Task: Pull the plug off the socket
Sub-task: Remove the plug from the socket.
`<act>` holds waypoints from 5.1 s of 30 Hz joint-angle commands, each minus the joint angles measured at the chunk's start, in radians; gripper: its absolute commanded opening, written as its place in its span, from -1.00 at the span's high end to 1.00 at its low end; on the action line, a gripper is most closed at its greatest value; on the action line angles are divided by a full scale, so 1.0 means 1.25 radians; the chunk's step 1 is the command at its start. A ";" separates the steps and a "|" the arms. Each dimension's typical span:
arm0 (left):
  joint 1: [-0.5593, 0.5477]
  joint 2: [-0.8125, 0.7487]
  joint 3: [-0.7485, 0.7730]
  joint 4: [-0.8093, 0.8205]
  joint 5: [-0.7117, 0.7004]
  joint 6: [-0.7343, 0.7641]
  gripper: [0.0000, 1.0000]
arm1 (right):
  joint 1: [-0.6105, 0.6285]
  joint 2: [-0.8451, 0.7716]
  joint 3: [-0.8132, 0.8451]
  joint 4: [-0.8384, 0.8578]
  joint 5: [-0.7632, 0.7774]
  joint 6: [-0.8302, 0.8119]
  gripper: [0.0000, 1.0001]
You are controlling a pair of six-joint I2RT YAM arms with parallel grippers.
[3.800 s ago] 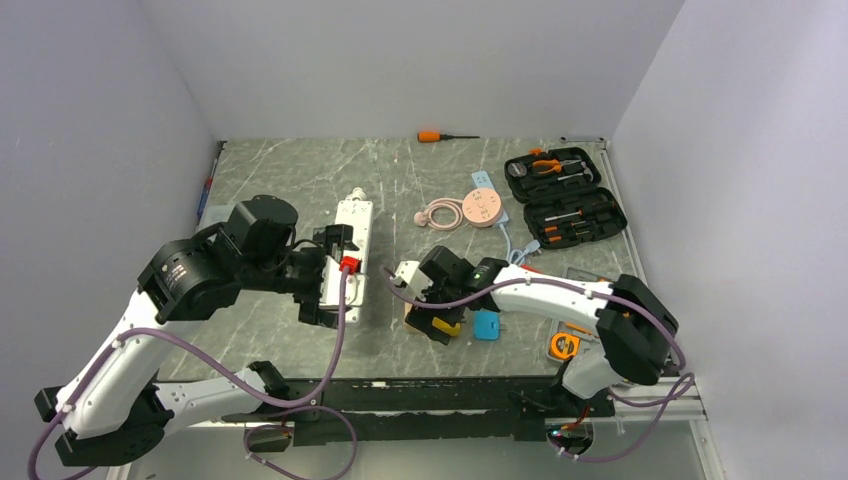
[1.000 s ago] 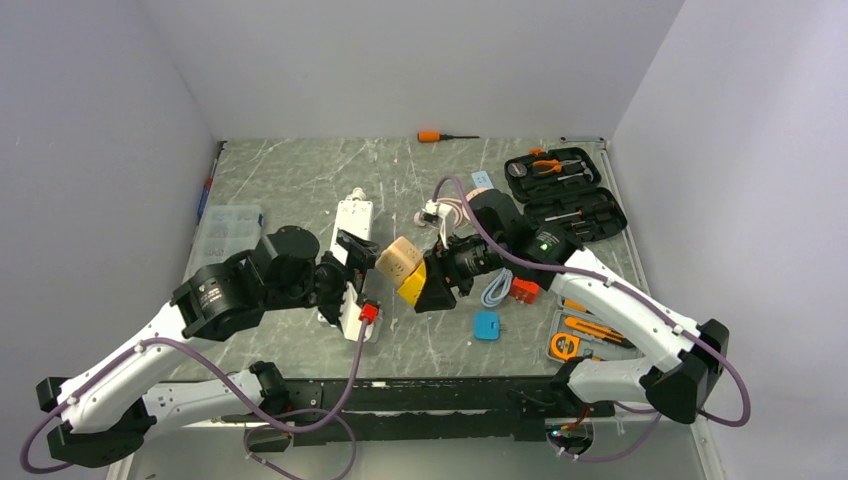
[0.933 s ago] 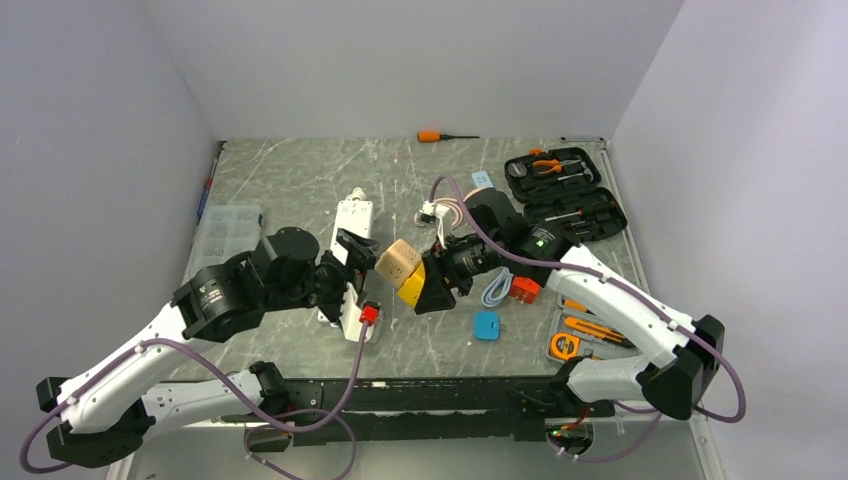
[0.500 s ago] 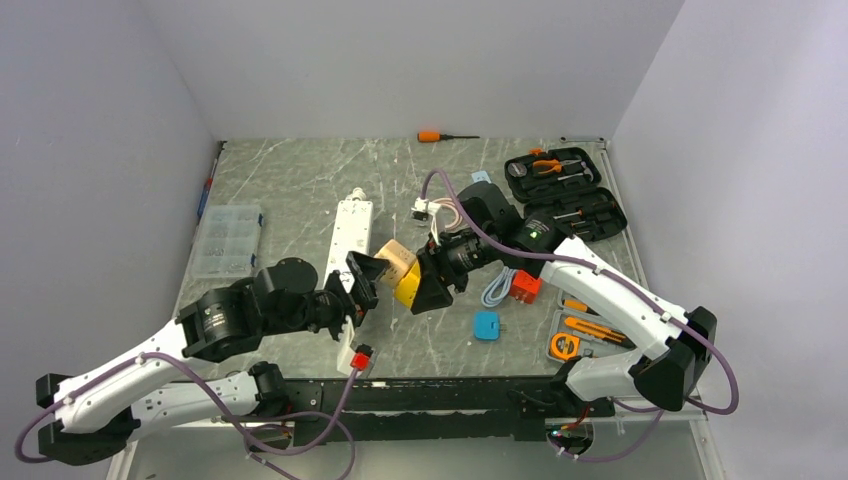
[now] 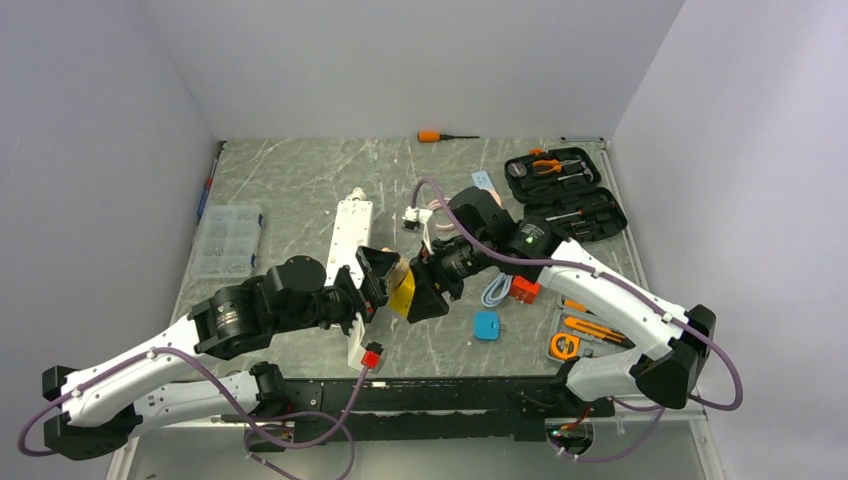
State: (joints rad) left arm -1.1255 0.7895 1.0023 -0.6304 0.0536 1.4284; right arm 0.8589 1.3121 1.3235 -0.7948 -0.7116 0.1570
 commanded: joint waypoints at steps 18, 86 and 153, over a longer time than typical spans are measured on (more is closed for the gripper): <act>-0.019 0.008 -0.025 0.008 -0.040 0.029 -0.41 | 0.065 0.018 0.076 0.059 0.043 0.021 1.00; 0.017 -0.050 -0.045 0.048 -0.095 0.091 1.00 | 0.100 0.008 -0.141 0.428 0.154 0.087 -0.97; 0.157 -0.089 -0.097 -0.020 -0.193 0.148 1.00 | 0.109 -0.361 -0.471 0.384 0.260 0.253 1.00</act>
State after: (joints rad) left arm -0.9356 0.6971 0.8680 -0.6231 -0.0830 1.5860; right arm 0.9947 0.8700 0.7464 -0.3389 -0.3901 0.4221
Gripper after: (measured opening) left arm 0.646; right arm 0.637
